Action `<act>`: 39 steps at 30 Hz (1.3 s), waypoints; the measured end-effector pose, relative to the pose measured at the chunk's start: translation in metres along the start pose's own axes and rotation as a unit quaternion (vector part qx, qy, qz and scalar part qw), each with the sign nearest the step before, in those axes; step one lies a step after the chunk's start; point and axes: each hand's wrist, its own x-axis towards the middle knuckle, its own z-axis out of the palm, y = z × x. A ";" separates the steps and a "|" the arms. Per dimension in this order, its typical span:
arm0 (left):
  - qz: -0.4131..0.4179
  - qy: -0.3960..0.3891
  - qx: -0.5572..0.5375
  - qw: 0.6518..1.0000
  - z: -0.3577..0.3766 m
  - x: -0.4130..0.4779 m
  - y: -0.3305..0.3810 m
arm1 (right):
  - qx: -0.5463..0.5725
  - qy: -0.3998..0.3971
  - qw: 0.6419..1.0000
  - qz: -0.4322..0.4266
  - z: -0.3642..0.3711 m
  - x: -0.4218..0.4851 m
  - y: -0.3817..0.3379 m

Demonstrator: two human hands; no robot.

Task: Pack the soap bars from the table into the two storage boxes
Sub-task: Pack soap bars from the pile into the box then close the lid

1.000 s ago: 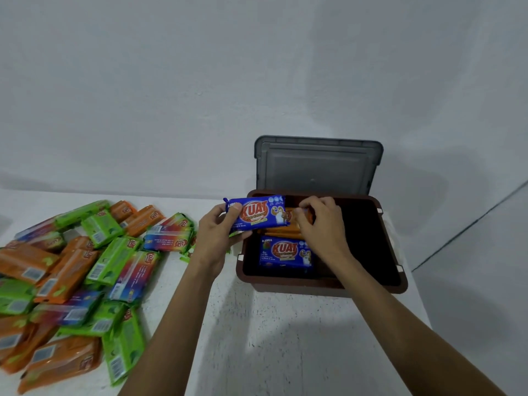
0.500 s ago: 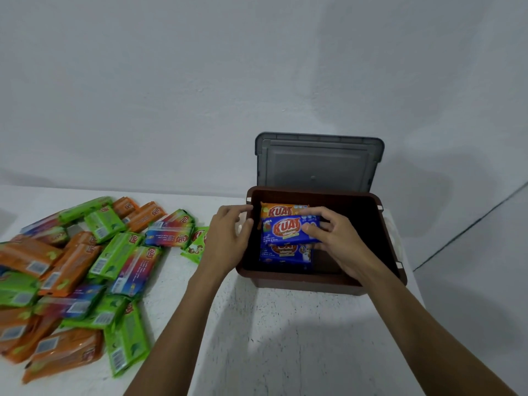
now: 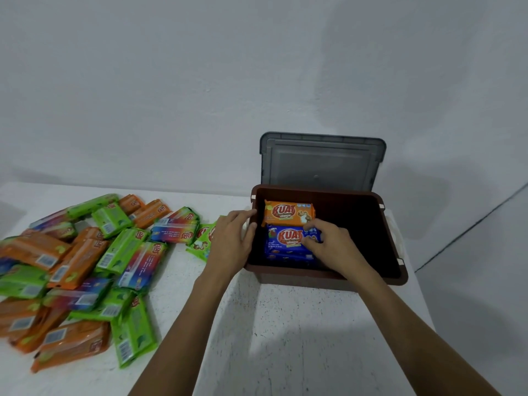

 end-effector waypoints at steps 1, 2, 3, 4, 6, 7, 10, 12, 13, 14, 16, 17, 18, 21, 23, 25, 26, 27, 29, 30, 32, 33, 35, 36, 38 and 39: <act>0.002 0.001 -0.001 1.000 0.000 0.000 -0.001 | -0.008 -0.001 1.000 0.000 0.001 0.000 0.000; 0.003 0.001 -0.002 1.000 0.001 -0.001 -0.001 | -0.011 -0.003 1.000 -0.002 0.001 -0.001 -0.001; 0.003 0.002 -0.002 1.000 0.001 -0.002 0.000 | -0.014 -0.005 1.000 -0.003 0.000 -0.001 -0.001; 0.003 0.003 -0.002 1.000 0.001 -0.002 0.000 | -0.016 -0.007 1.000 -0.005 0.000 -0.002 -0.002; 0.010 0.004 -0.001 1.000 0.001 -0.003 -0.001 | -0.020 -0.007 1.000 -0.011 0.000 -0.003 -0.002; 0.017 0.001 0.001 1.000 0.002 -0.003 0.000 | -0.025 -0.001 1.000 -0.010 0.000 -0.003 -0.001; 0.039 -0.013 0.012 0.999 -0.001 -0.004 -0.004 | -0.102 0.043 0.994 -0.008 0.004 -0.005 -0.004; 0.067 -0.031 0.013 0.997 -0.005 -0.007 -0.011 | -0.149 0.087 0.985 -0.026 0.007 -0.005 -0.011; 0.076 -0.047 0.002 0.996 -0.007 -0.009 -0.016 | -0.152 0.105 0.982 -0.044 0.009 -0.005 -0.016; 0.079 -0.063 -0.016 0.995 -0.010 -0.012 -0.021 | -0.144 0.120 0.980 -0.066 0.011 -0.005 -0.022; 0.073 -0.081 -0.051 0.993 -0.018 -0.018 -0.034 | -0.120 0.138 0.977 -0.111 0.015 -0.004 -0.036; 0.070 -0.081 -0.060 0.992 -0.024 -0.022 -0.041 | -0.108 0.143 0.974 -0.136 0.018 -0.004 -0.045; 0.070 -0.075 -0.066 0.993 -0.030 -0.025 -0.047 | -0.098 0.148 0.970 -0.163 0.020 -0.004 -0.054; 0.054 -0.049 -0.065 0.995 -0.052 -0.037 -0.070 | -0.072 0.159 0.957 -0.233 0.032 0.000 -0.082; 0.031 -0.035 -0.052 0.998 -0.065 -0.045 -0.090 | -0.070 0.154 0.951 -0.260 0.044 0.006 -0.098; 0.013 -0.020 -0.038 0.999 -0.081 -0.054 -0.111 | -0.065 0.135 0.952 -0.266 0.060 0.016 -0.114; 0.005 -0.012 -0.031 0.999 -0.089 -0.058 -0.121 | -0.057 0.120 0.955 -0.263 0.069 0.020 -0.123; -0.008 -0.002 -0.024 1.000 -0.098 -0.060 -0.131 | -0.049 0.107 0.958 -0.263 0.078 0.025 -0.131; -0.042 0.021 -0.011 0.999 -0.114 -0.064 -0.149 | -0.046 0.079 0.959 -0.268 0.096 0.035 -0.148; -0.059 0.033 -0.002 0.998 -0.122 -0.064 -0.159 | -0.048 0.061 0.960 -0.269 0.106 0.041 -0.156; -0.087 0.060 0.026 0.994 -0.137 -0.064 -0.179 | -0.049 0.018 0.963 -0.266 0.125 0.053 -0.175; -0.102 0.069 0.039 0.992 -0.144 -0.063 -0.190 | -0.049 -0.008 0.964 -0.263 0.134 0.060 -0.184; -0.137 0.078 0.066 0.985 -0.156 -0.062 -0.208 | -0.062 -0.063 0.963 -0.256 0.153 0.076 -0.200; -0.156 0.078 0.082 0.981 -0.161 -0.060 -0.216 | -0.078 -0.087 0.960 -0.254 0.163 0.084 -0.208; -0.192 0.070 0.109 0.973 -0.168 -0.059 -0.229 | -0.110 -0.119 0.954 -0.253 0.184 0.102 -0.221; -0.207 0.061 0.122 0.969 -0.170 -0.058 -0.234 | -0.124 -0.129 0.950 -0.257 0.194 0.111 -0.227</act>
